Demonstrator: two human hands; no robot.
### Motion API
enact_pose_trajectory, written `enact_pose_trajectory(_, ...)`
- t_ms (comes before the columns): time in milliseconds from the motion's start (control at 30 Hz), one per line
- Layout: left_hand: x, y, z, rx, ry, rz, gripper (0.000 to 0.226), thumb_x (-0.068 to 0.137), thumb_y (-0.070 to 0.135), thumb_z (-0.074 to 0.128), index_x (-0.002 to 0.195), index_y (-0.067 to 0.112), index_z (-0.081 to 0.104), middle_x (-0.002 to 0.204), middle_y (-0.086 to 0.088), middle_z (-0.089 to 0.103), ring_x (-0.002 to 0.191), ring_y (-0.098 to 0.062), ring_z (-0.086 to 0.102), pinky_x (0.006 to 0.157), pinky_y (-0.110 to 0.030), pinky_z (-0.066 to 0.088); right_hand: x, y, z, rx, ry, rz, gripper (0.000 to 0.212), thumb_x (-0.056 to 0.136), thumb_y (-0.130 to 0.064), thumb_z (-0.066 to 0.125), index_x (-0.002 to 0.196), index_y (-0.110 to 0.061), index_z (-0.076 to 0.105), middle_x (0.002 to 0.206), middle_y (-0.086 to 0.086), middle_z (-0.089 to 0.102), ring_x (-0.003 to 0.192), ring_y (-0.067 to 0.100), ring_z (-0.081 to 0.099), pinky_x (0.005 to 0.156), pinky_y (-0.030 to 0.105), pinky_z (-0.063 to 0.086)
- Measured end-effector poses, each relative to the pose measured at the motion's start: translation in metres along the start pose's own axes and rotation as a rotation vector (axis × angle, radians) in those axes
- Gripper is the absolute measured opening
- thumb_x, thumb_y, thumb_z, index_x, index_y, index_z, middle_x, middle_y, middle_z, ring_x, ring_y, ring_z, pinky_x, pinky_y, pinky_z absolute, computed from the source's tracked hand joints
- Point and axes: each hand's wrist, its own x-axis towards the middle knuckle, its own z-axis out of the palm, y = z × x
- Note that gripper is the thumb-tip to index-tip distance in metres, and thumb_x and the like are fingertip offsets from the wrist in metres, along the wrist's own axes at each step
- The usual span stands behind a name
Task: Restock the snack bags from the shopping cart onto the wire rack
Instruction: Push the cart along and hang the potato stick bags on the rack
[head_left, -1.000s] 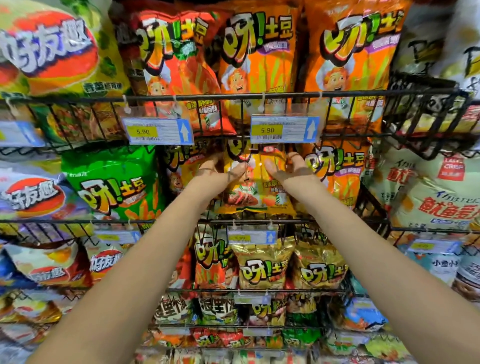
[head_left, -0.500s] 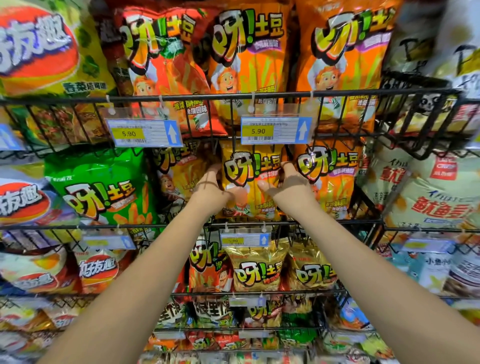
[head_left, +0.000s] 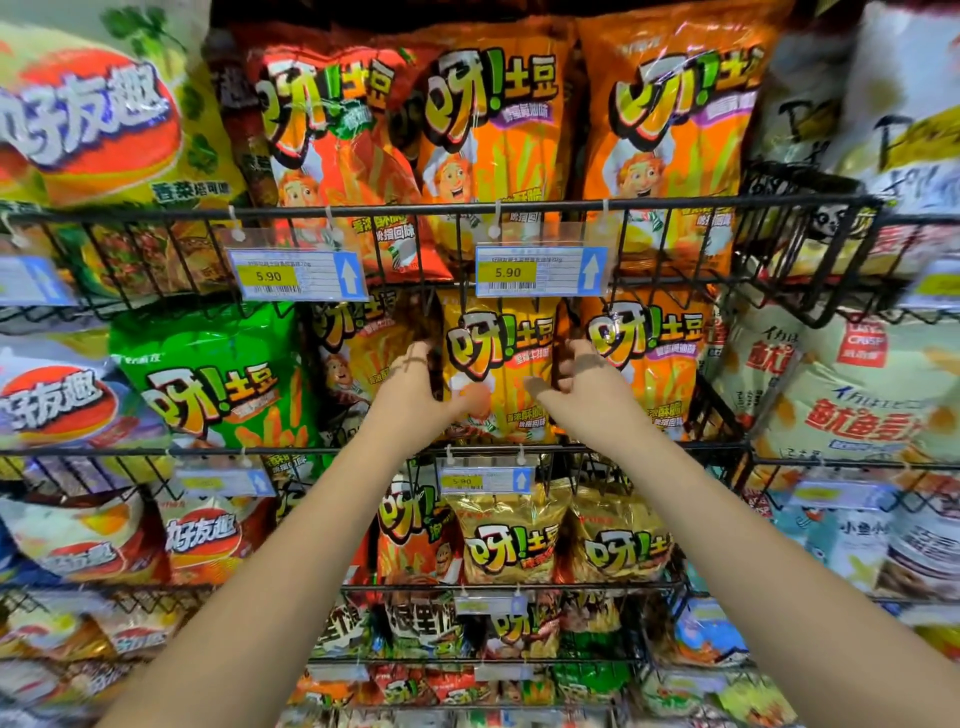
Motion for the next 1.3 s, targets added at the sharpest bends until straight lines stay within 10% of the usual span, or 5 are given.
enact_pose_trajectory(133, -0.025, 0.013, -0.003, 0.083, 0.035, 0.11, 0.083, 0.093, 0.054, 0.068, 0.157, 0.016, 0.031, 0.153, -0.009, 0.041, 0.143, -0.026, 0.039, 0.111, -0.042, 0.042, -0.026, 0.003, -0.018, -0.135, 0.022, -0.151, 0.071, 0.096, -0.049, 0.063, 0.149, -0.007, 0.04, 0.098, 0.007, 0.064, 0.082, 0.02, 0.063, 0.068, 0.035, 0.054)
enact_pose_trajectory(367, -0.071, 0.063, 0.005, 0.424, 0.071, 0.387, 0.071, 0.094, 0.049, 0.067, 0.153, 0.021, 0.039, 0.151, -0.007, 0.041, 0.141, -0.029, 0.038, 0.111, -0.043, 0.043, -0.09, 0.014, -0.054, -0.391, 0.138, -0.25, 0.066, 0.097, -0.051, 0.061, 0.152, -0.024, 0.037, 0.14, 0.001, 0.05, 0.125, 0.024, 0.053, 0.091, 0.039, 0.051)
enact_pose_trajectory(1300, -0.343, 0.335, 0.269, 0.355, -0.488, 1.124, 0.062, 0.092, 0.054, 0.065, 0.146, 0.027, 0.047, 0.149, -0.006, 0.037, 0.14, -0.032, 0.033, 0.114, -0.045, 0.035, -0.507, 0.266, -0.216, -0.594, 0.477, 0.543, 0.057, 0.078, -0.037, 0.082, 0.13, -0.018, 0.066, 0.133, 0.011, 0.063, 0.116, 0.037, 0.062, 0.089, 0.047, 0.054)
